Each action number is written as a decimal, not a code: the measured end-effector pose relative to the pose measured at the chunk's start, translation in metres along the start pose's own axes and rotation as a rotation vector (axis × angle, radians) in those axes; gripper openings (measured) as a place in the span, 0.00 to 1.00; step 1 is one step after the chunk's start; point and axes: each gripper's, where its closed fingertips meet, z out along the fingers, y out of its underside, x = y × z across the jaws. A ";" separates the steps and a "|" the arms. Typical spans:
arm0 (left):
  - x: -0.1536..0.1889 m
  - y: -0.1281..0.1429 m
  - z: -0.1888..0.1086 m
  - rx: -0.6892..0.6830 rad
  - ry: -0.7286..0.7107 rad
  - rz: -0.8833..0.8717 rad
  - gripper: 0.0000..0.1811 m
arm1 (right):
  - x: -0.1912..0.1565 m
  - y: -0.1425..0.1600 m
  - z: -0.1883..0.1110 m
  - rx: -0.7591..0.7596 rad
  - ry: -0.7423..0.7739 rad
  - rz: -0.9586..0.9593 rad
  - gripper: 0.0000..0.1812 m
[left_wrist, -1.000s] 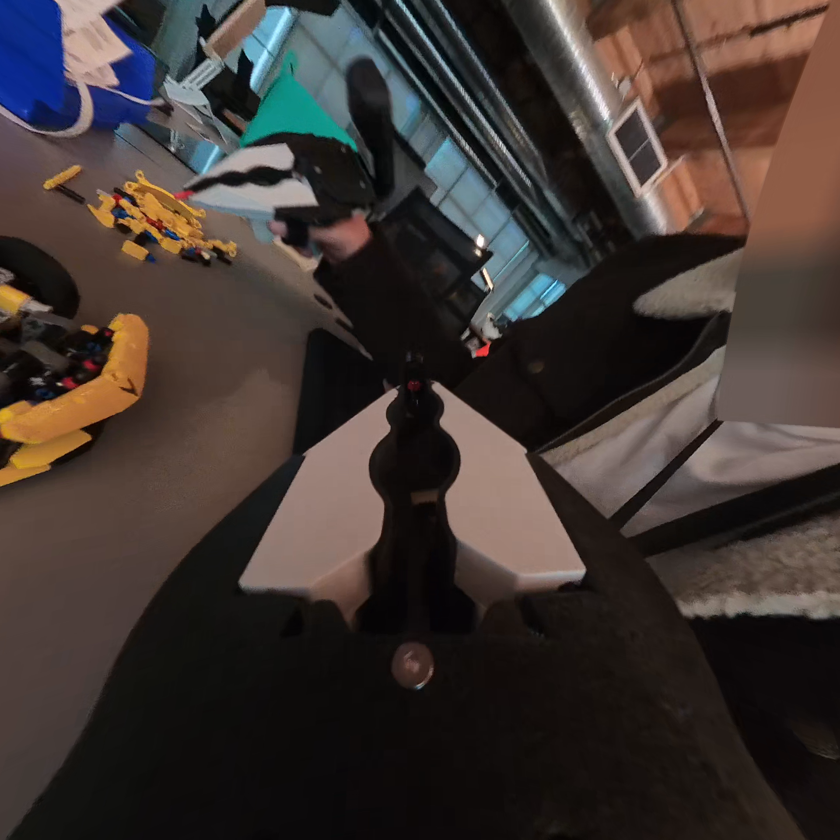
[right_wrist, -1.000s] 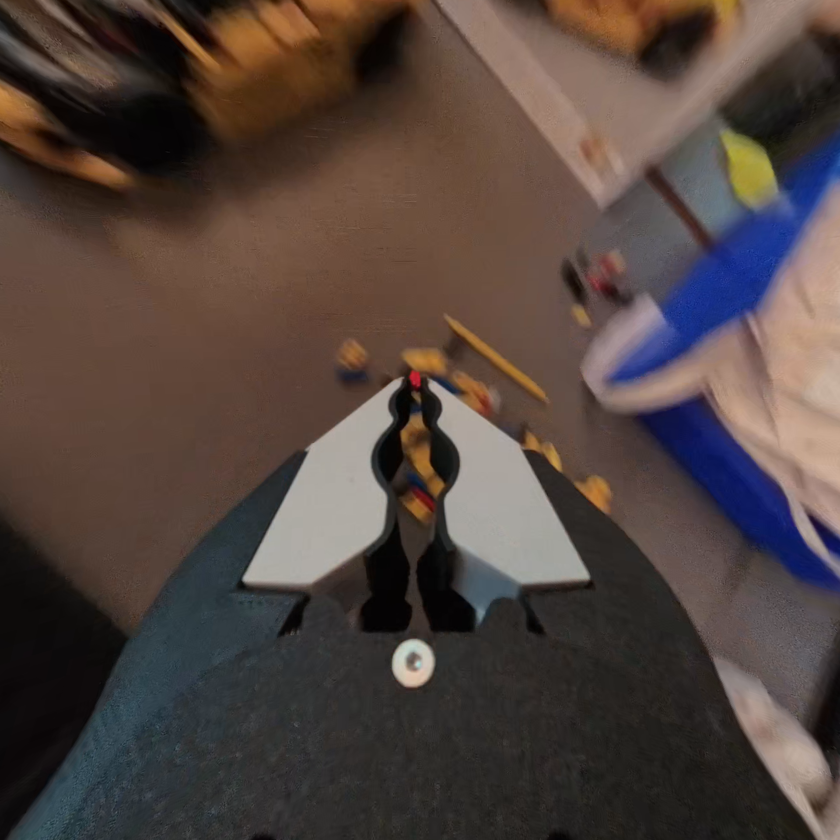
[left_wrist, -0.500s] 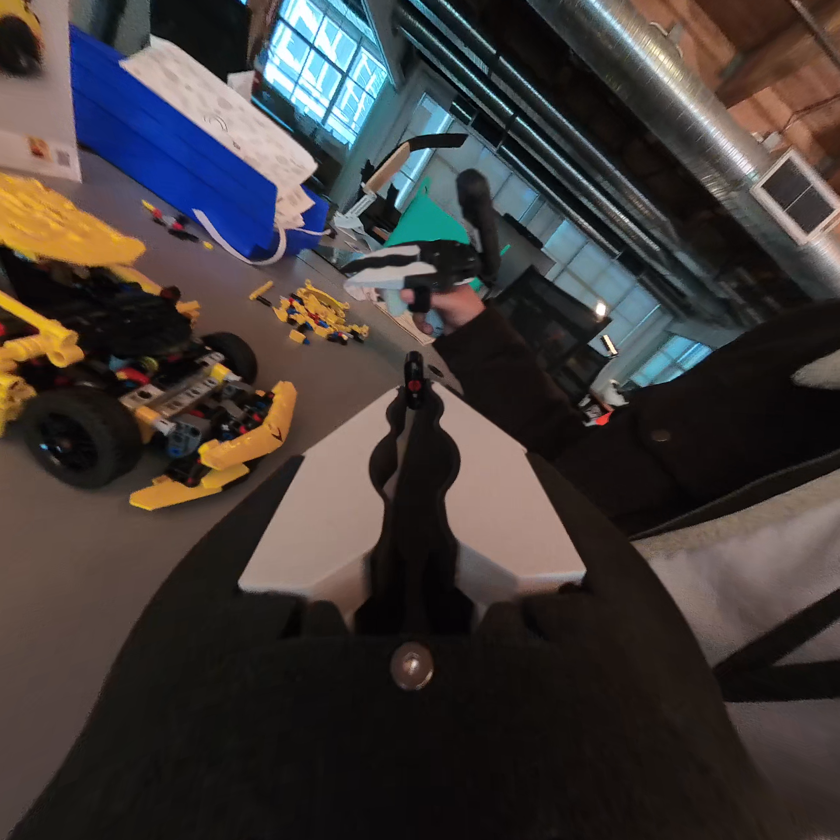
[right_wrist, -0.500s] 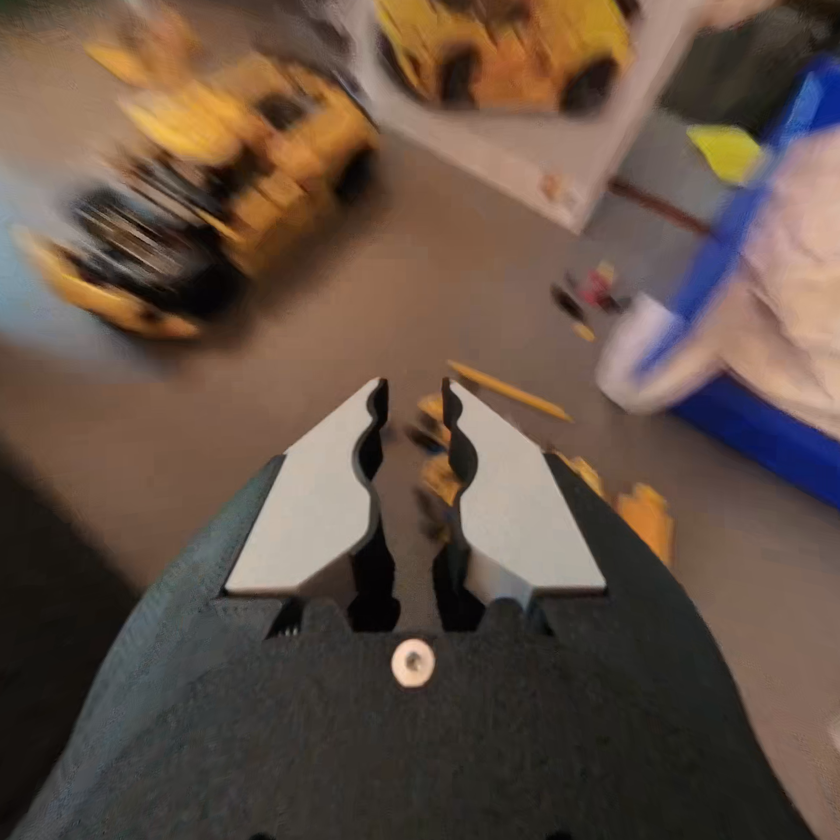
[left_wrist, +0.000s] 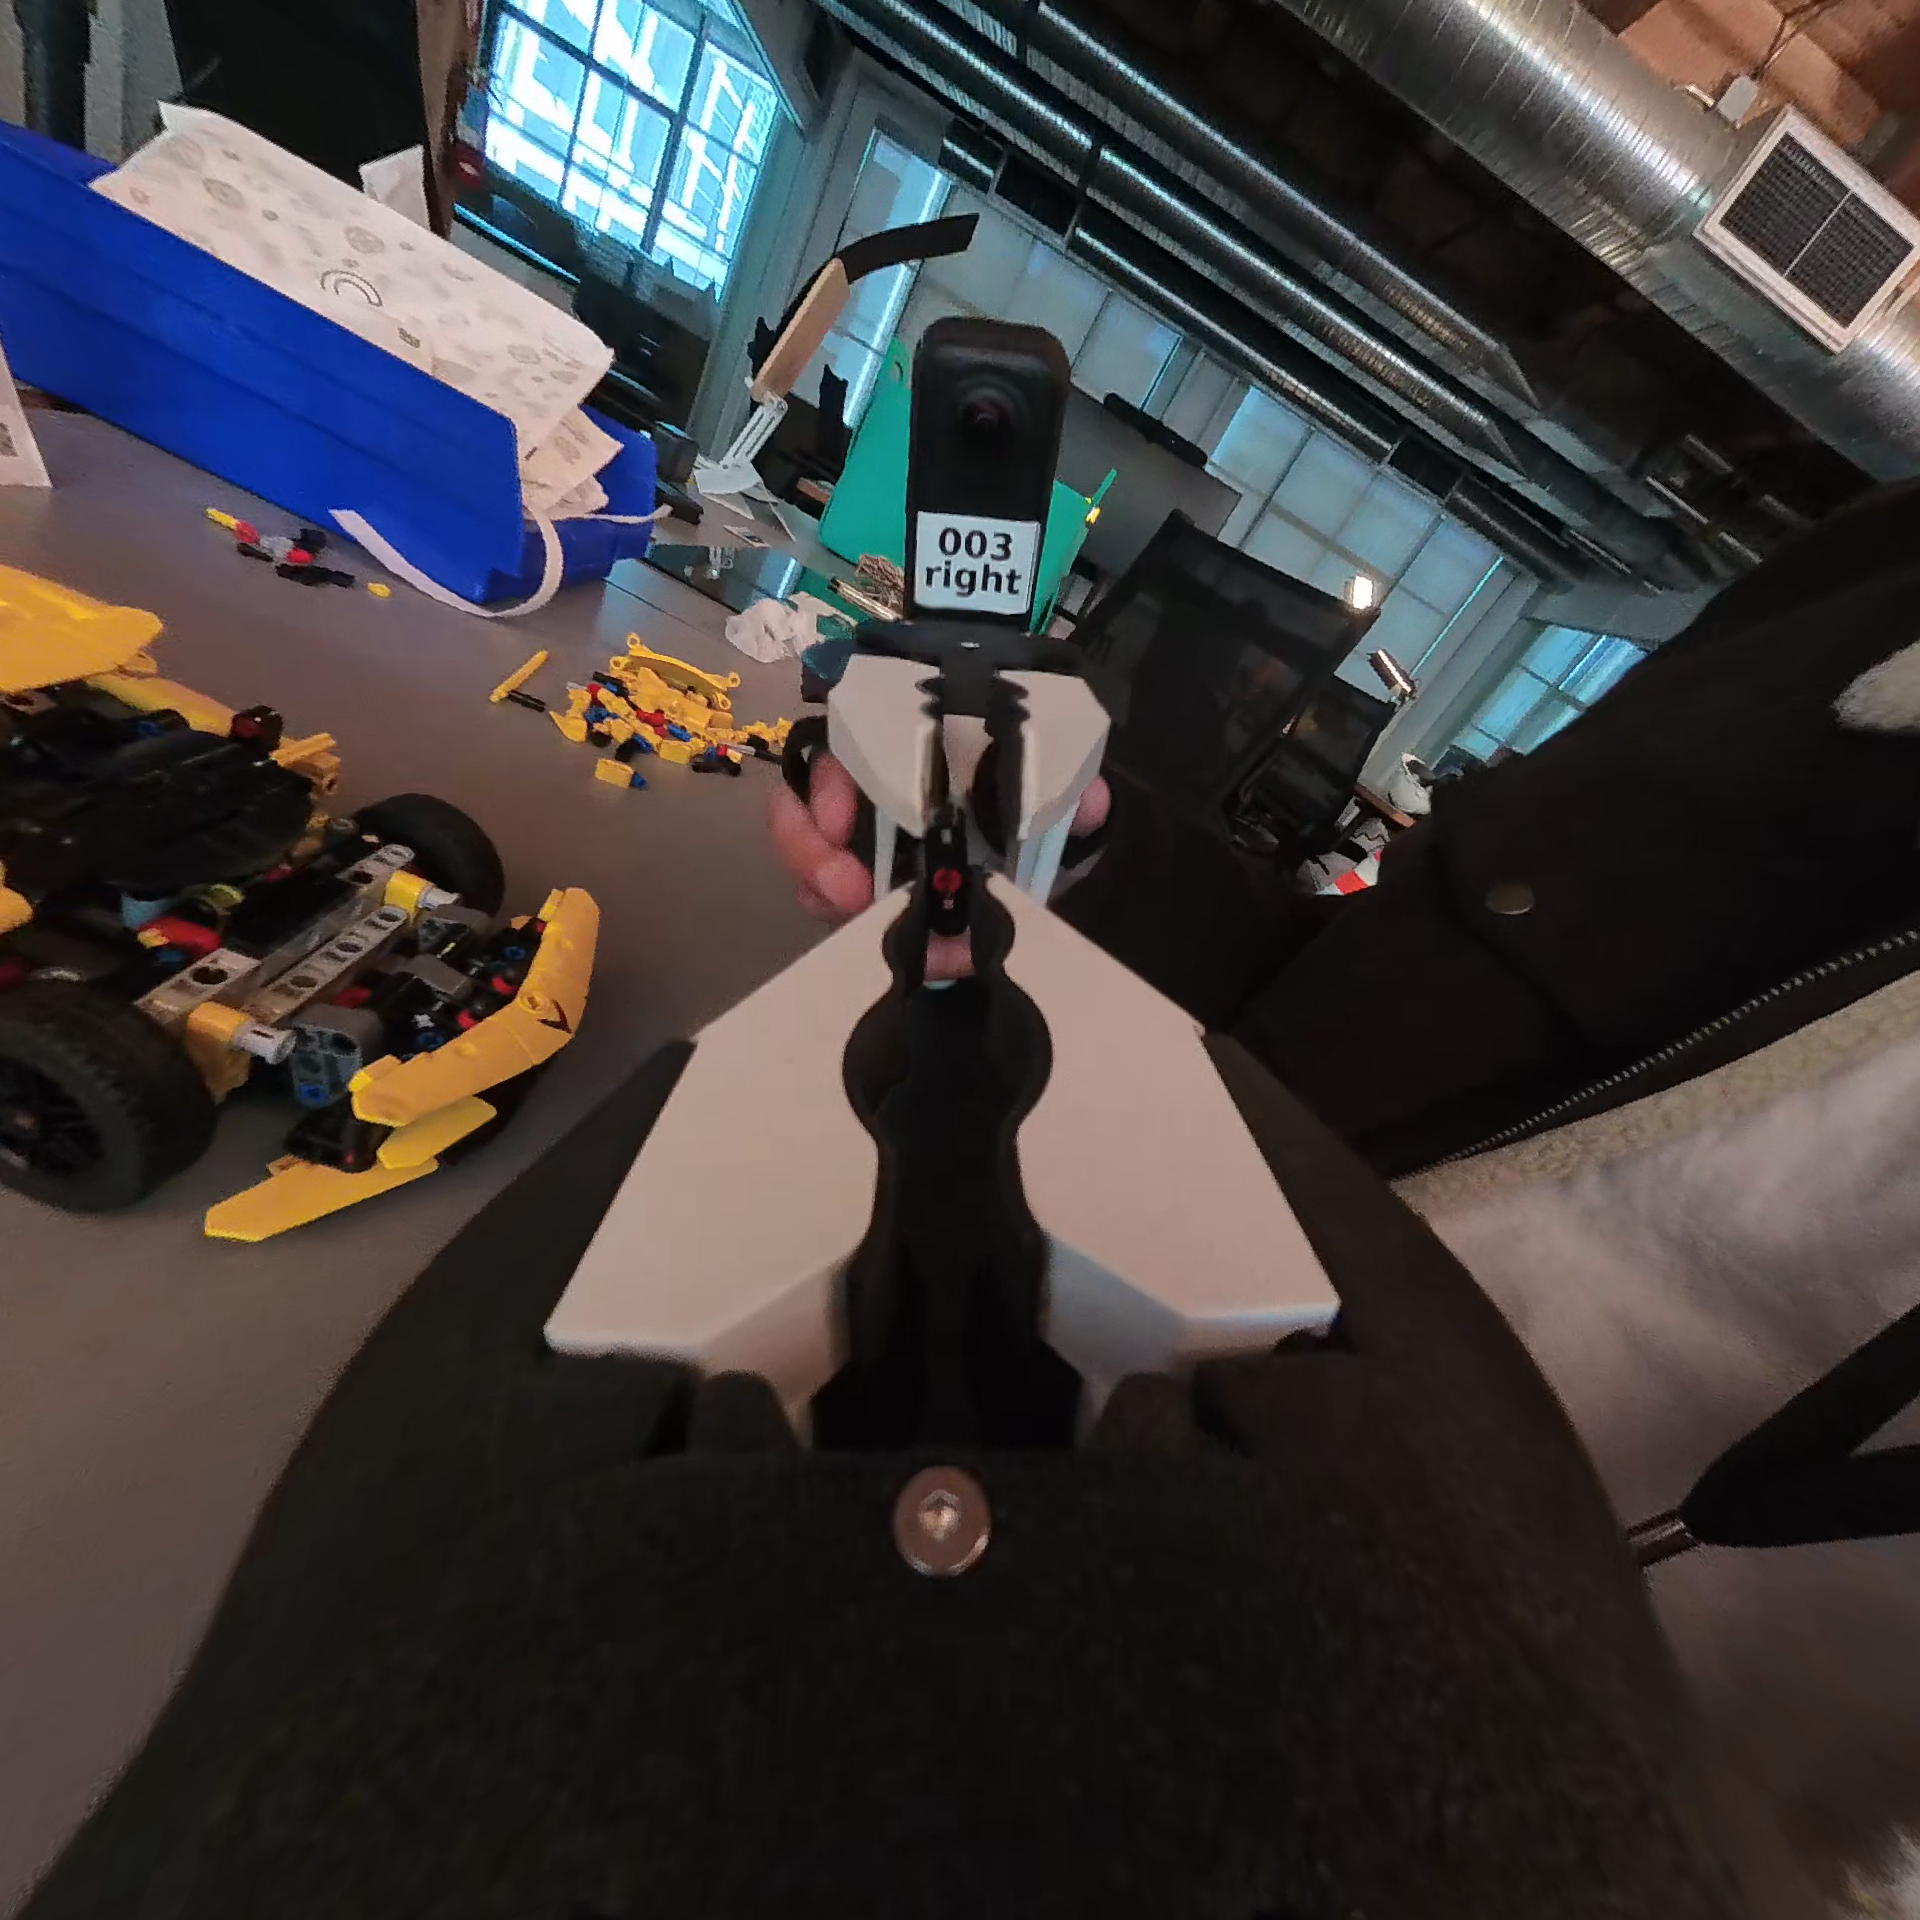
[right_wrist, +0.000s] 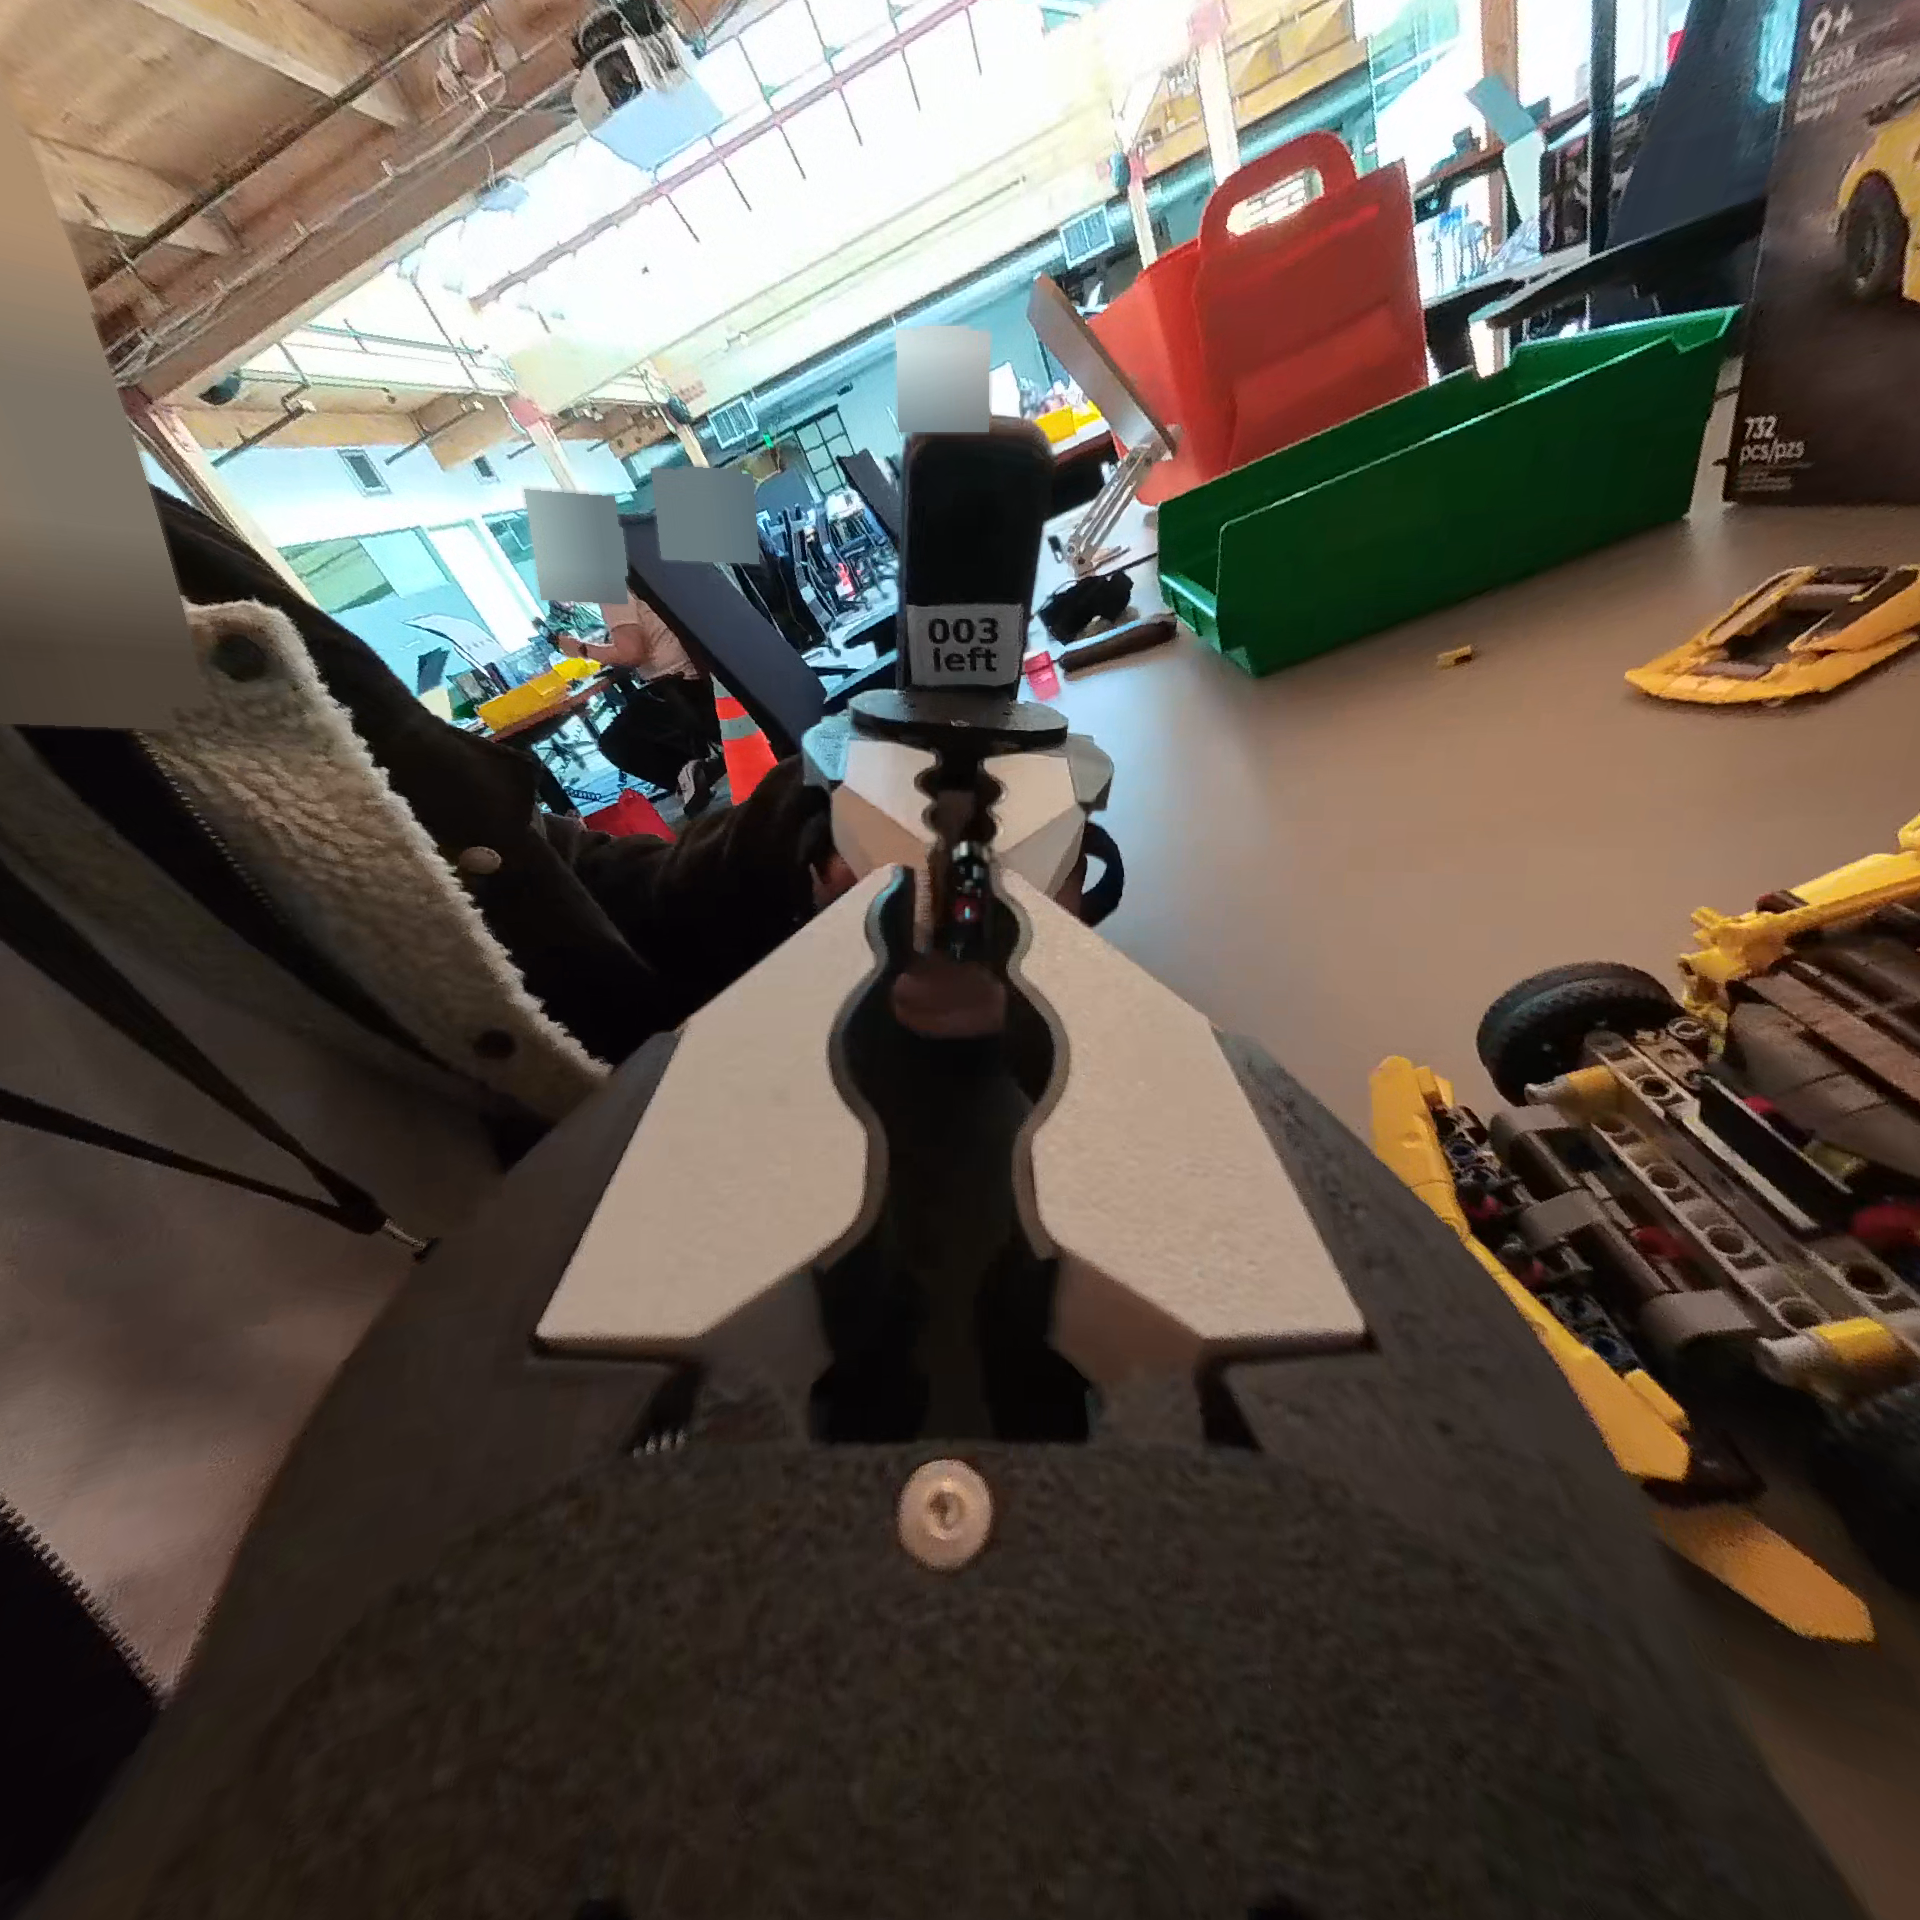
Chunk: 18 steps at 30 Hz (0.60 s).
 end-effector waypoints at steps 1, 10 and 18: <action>0.001 0.001 0.000 -0.004 0.003 0.006 0.03 | 0.000 0.000 0.000 -0.001 -0.005 0.008 0.06; 0.002 0.006 0.003 -0.038 0.015 0.007 0.03 | 0.002 0.005 0.001 -0.005 -0.023 0.052 0.09; -0.002 0.004 0.002 -0.023 0.036 -0.086 0.04 | 0.005 0.006 0.000 -0.072 0.112 -0.269 0.04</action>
